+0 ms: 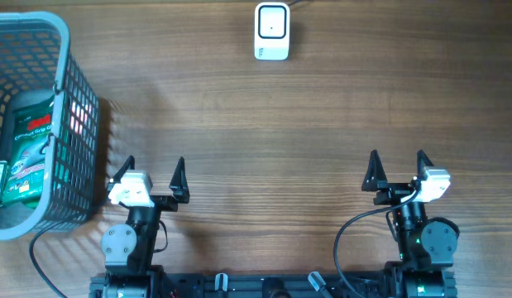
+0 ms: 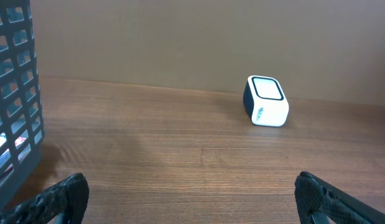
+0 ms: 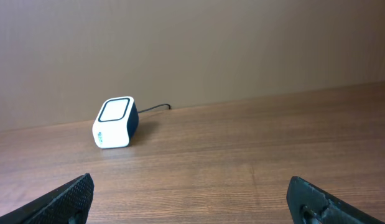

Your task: Scan the item barcode

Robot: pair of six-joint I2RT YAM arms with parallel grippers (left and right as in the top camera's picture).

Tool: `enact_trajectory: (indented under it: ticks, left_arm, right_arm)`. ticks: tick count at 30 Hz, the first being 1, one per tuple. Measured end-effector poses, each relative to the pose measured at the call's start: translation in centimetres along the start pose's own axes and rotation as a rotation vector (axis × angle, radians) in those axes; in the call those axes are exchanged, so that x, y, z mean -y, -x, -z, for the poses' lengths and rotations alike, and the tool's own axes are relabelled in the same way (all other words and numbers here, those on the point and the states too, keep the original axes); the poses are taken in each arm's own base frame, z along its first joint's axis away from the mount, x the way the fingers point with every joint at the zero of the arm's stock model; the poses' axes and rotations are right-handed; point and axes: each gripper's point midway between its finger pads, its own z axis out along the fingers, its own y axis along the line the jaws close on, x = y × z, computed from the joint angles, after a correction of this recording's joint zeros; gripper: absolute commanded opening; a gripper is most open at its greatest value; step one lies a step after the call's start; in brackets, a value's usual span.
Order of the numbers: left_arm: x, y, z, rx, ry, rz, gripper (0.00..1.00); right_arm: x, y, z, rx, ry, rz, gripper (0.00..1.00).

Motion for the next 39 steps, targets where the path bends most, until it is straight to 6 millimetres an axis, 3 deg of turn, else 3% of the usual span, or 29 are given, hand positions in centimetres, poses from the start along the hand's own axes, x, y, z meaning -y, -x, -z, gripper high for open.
enact_trajectory:
  ticks: [39]
  left_arm:
    - [-0.01, -0.03, -0.01, -0.002, 0.0, 0.0, 1.0]
  right_arm:
    - [-0.51, -0.08, 0.0, -0.003, 0.02, 0.0, 1.0]
